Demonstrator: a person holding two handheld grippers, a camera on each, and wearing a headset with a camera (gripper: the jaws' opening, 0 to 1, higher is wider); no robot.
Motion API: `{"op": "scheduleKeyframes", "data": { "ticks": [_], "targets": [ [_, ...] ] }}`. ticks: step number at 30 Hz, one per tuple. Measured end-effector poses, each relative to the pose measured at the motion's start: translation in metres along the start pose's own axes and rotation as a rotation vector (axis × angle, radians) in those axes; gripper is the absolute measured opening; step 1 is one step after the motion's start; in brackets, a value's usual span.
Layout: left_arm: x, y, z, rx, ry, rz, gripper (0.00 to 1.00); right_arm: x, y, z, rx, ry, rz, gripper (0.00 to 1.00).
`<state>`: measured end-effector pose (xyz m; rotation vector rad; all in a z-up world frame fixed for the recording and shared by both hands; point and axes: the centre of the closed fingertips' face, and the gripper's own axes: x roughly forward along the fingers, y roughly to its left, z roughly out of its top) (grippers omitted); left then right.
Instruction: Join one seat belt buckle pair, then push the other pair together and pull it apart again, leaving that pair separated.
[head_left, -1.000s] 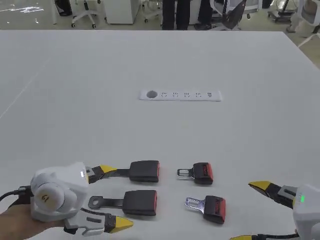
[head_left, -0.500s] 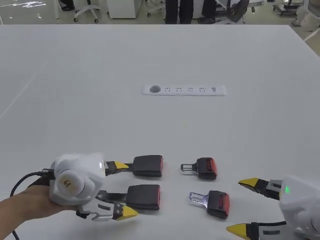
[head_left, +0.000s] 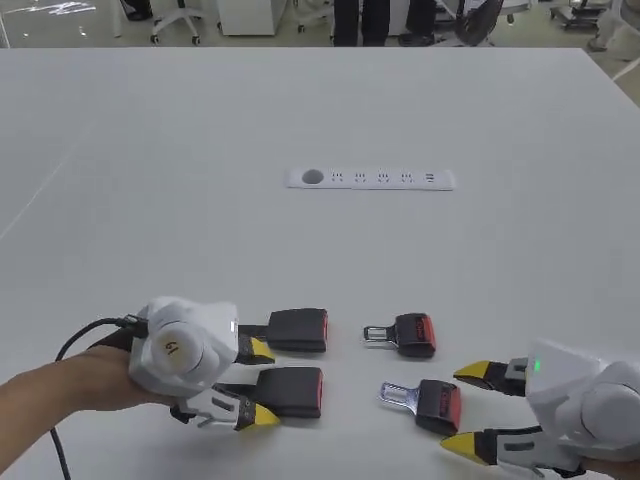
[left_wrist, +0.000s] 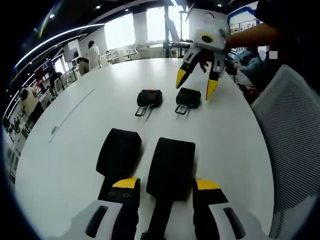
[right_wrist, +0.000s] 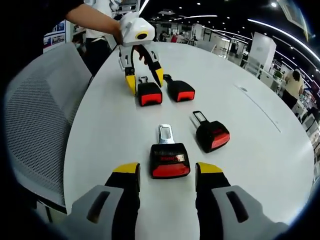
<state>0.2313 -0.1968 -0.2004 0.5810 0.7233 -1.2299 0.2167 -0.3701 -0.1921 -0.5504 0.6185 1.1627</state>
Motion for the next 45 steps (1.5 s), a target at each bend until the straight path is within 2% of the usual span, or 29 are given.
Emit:
{"op": "scheduleKeyframes", "data": {
  "ticks": [9, 14, 17, 24, 45],
  "targets": [
    [0.004, -0.001, -0.001, 0.025, 0.028, -0.009, 0.4, 0.006, 0.004, -0.001, -0.021, 0.032, 0.016, 0.39],
    [0.003, -0.004, 0.001, 0.006, 0.026, -0.026, 0.37, 0.008, 0.002, -0.001, -0.018, 0.039, 0.017, 0.36],
    [0.003, -0.005, 0.003, 0.015, 0.021, -0.032, 0.35, 0.008, -0.002, -0.003, -0.027, 0.044, 0.016, 0.32],
    [0.004, -0.004, 0.001, 0.047, 0.015, -0.05, 0.34, 0.009, -0.002, -0.006, -0.036, 0.047, 0.024, 0.32],
    [0.005, -0.004, -0.002, 0.066, 0.055, -0.091, 0.34, 0.014, -0.004, -0.004, -0.075, 0.076, 0.047, 0.31]
  ]
}}
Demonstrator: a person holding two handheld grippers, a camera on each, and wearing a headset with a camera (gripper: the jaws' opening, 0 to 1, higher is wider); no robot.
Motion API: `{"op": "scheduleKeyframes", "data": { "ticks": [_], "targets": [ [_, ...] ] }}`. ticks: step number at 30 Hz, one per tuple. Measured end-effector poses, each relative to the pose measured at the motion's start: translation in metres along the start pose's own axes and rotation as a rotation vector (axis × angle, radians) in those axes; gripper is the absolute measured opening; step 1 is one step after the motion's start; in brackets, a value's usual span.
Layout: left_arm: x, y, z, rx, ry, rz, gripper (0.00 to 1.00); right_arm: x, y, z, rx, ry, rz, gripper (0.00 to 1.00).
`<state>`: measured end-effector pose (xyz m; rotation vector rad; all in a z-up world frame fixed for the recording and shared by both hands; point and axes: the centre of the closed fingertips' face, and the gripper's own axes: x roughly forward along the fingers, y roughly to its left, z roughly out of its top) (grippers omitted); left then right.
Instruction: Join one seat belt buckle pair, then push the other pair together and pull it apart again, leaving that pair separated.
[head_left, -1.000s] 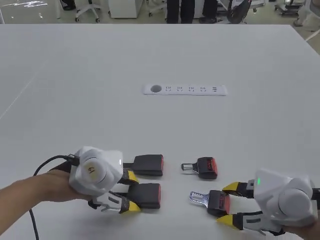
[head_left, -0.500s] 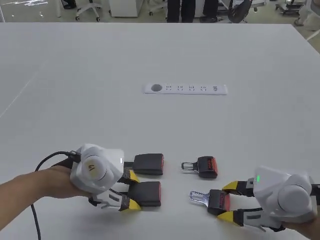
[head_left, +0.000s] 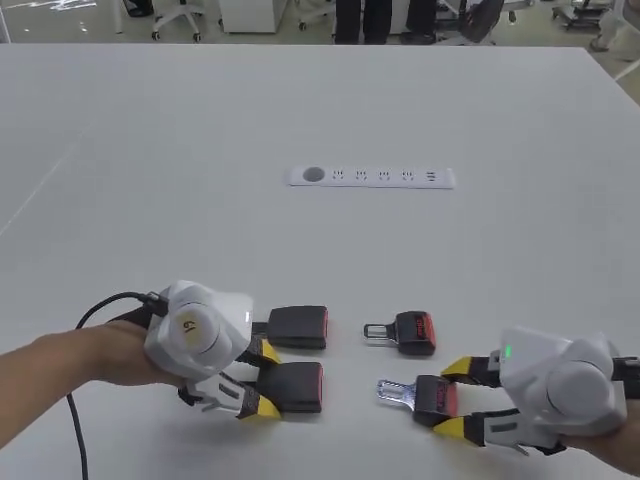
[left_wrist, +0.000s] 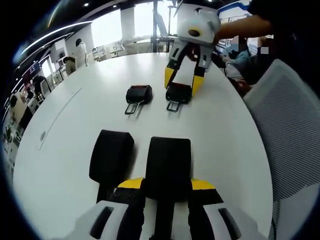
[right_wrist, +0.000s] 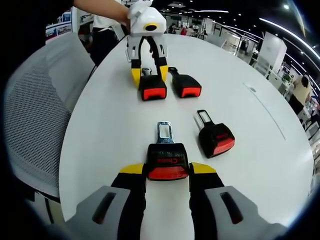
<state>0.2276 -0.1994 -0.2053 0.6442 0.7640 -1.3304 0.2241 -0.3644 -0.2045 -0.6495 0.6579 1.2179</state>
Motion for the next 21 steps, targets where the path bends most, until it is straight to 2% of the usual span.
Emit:
{"op": "scheduleKeyframes", "data": {
  "ticks": [21],
  "targets": [
    [0.001, 0.002, -0.004, 0.04, 0.039, -0.032, 0.34, 0.016, 0.008, 0.022, -0.055, 0.004, 0.069, 0.31]
  ]
}}
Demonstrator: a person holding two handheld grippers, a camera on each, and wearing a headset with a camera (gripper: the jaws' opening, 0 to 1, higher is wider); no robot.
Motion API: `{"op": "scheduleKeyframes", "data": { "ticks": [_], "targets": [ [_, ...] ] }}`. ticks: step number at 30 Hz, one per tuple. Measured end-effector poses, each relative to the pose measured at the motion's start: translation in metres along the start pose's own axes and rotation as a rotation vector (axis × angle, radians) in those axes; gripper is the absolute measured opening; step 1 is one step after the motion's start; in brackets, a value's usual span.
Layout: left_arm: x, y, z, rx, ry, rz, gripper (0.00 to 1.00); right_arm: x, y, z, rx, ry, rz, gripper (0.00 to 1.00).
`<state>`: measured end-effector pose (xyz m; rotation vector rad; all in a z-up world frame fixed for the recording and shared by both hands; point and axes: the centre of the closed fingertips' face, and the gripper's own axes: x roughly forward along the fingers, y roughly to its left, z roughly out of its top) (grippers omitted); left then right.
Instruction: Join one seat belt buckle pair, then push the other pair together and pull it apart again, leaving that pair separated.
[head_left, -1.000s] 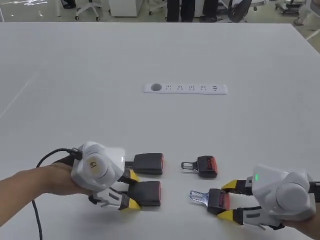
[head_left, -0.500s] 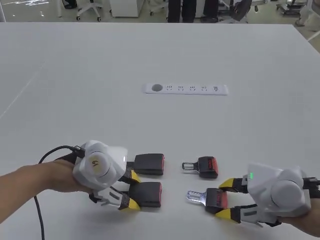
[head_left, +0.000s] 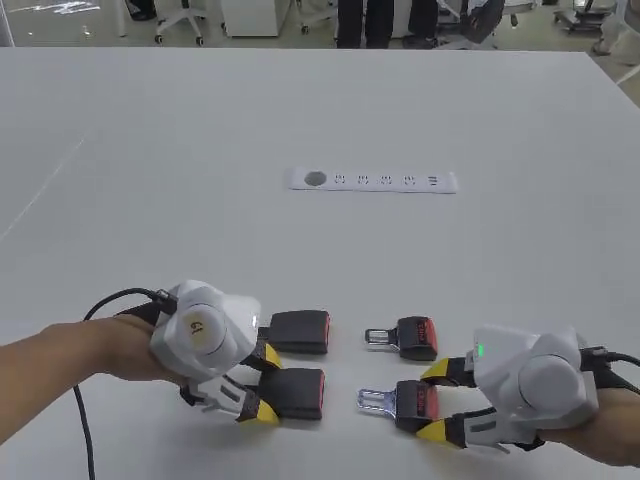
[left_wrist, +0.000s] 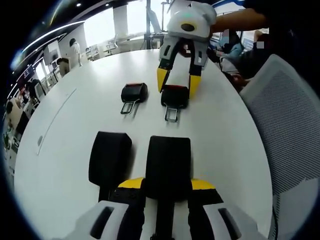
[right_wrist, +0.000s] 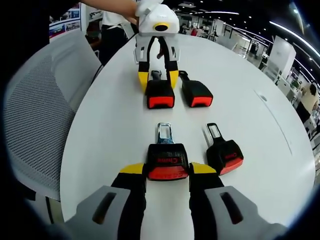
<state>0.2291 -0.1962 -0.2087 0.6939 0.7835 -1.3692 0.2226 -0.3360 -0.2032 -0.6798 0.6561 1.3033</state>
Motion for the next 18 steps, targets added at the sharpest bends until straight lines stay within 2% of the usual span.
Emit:
{"op": "scheduleKeyframes", "data": {
  "ticks": [18],
  "targets": [
    [0.0, -0.001, 0.001, 0.007, 0.018, -0.009, 0.34, 0.014, 0.002, 0.019, -0.025, 0.0, 0.027, 0.31]
  ]
}}
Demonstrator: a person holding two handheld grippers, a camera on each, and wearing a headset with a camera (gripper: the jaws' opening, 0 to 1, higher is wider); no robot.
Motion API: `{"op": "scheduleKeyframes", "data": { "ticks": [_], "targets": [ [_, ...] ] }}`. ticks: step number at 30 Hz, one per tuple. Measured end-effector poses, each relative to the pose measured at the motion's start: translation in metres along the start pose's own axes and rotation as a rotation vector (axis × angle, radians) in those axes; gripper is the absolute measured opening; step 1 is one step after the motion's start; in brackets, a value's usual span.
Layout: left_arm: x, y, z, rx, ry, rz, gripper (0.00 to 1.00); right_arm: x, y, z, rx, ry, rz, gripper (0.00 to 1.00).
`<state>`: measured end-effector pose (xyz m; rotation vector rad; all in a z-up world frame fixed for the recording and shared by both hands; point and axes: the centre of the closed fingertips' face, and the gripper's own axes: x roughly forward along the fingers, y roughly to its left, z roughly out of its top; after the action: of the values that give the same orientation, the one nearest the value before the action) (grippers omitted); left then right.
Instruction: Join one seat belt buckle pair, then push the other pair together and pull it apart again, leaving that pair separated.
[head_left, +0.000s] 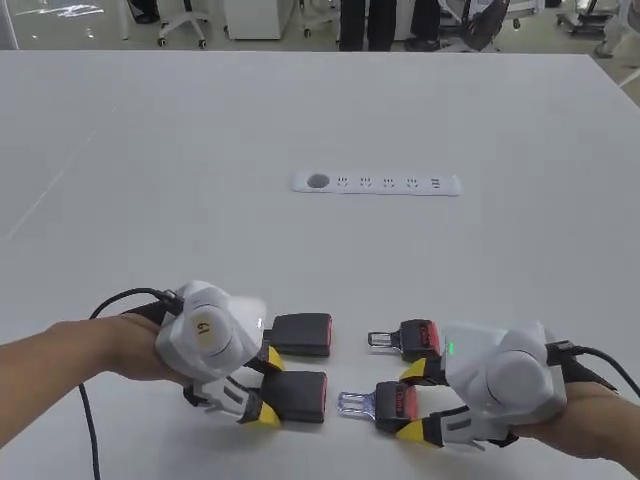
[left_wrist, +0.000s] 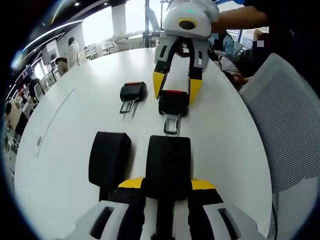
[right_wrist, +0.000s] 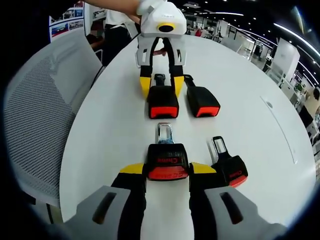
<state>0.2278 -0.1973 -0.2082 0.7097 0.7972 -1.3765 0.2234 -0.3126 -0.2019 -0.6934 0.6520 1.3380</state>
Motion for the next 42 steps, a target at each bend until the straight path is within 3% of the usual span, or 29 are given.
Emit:
{"op": "scheduleKeyframes", "data": {
  "ticks": [20, 42],
  "targets": [
    [-0.001, 0.0, 0.001, 0.0, 0.01, -0.002, 0.34, 0.01, -0.001, 0.015, -0.004, -0.006, 0.011, 0.31],
    [0.0, 0.001, 0.0, 0.0, 0.017, -0.001, 0.34, 0.017, 0.001, 0.02, -0.011, -0.021, 0.017, 0.31]
  ]
}}
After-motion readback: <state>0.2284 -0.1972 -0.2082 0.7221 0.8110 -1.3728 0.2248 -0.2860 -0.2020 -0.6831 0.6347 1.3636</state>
